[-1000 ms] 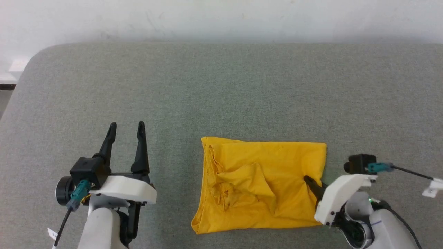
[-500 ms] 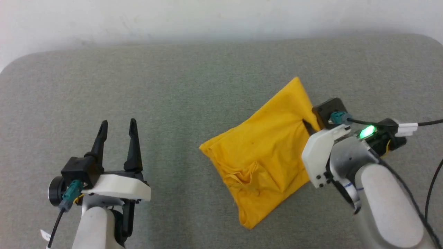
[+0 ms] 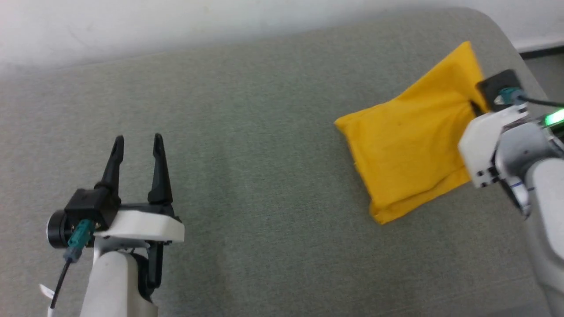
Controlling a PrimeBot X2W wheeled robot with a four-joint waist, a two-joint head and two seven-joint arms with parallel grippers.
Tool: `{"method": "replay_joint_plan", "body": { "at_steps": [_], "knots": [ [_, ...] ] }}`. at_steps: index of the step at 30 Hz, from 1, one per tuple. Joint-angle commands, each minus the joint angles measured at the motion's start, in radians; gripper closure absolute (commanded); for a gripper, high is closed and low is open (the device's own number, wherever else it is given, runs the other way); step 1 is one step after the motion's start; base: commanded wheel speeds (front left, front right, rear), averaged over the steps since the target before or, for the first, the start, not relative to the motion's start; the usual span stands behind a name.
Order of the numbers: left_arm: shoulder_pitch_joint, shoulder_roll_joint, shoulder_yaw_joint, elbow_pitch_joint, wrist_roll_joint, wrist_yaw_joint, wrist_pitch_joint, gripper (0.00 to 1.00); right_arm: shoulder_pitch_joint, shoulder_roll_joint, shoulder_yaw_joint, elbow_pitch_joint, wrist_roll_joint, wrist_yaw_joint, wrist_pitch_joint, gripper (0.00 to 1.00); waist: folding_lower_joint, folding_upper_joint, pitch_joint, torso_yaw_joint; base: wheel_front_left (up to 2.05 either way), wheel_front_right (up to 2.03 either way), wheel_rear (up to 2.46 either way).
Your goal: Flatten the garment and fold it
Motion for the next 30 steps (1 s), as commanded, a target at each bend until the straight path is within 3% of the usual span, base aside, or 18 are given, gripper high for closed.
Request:
{"method": "replay_joint_plan", "body": {
  "at_steps": [1, 13, 25, 27, 30],
  "knots": [
    [-0.032, 0.005, 0.005, -0.014, 0.014, -0.01, -0.005, 0.0, -0.035, -0.029, -0.024, 0.028, -0.02, -0.002, -0.019, 1.0, -0.0001, 0.0, 0.078, -0.073, 0.0, 0.0, 0.0],
    [-0.12, 0.044, 0.005, -0.061, 0.05, -0.022, -0.005, 0.0, -0.191, -0.1, -0.221, 0.23, -0.112, -0.002, -0.141, 1.0, -0.0001, 0.0, 0.243, -0.102, 0.0, 0.0, 0.0],
    [-0.161, 0.069, -0.001, -0.068, 0.06, -0.025, -0.005, 0.0, -0.296, -0.065, -0.466, 0.411, -0.236, -0.002, -0.278, 1.0, -0.0001, 0.0, 0.323, -0.056, 0.0, 0.0, 0.0],
    [-0.157, 0.066, -0.001, -0.064, 0.059, -0.023, -0.005, 0.0, -0.297, -0.05, -0.496, 0.43, -0.248, -0.002, -0.297, 0.0, -0.0001, 0.0, 0.312, -0.051, 0.0, 0.0, 0.0],
    [-0.15, 0.061, 0.0, -0.054, 0.053, -0.023, -0.005, 0.0, -0.288, -0.035, -0.527, 0.443, -0.253, -0.002, -0.338, 0.0, -0.0001, 0.0, 0.28, -0.043, 0.0, 0.0, 0.0]
  ]
}}
